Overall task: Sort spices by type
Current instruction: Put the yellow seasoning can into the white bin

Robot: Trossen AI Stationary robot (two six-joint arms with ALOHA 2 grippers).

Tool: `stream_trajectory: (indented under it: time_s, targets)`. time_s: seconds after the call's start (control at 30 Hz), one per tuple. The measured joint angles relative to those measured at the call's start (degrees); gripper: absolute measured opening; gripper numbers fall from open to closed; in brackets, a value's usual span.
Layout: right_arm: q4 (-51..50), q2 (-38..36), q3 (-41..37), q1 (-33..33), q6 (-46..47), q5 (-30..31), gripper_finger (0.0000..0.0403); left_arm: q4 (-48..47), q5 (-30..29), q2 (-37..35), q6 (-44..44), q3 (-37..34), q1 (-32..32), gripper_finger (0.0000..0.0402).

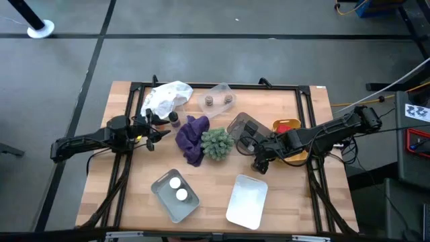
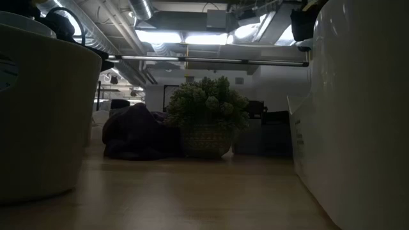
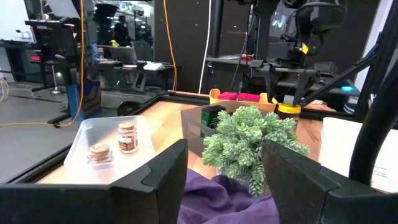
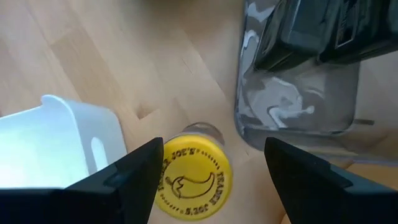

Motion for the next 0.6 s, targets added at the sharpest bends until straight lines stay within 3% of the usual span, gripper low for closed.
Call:
stream_trajectory:
  time_s: [0.37, 0.6]
  targets:
    - [0.01, 0.02, -0.06, 0.00, 0.40, -2.68, 0.0280, -0.01, 0.00, 0.00, -0.26, 0.00, 0.00, 0.0193]
    - [2.47, 0.15, -4.03, 0.00, 0.57, -4.11, 0.0280, -0.01, 0.00, 0.00, -0.39, 0.00, 0.00, 0.0193]
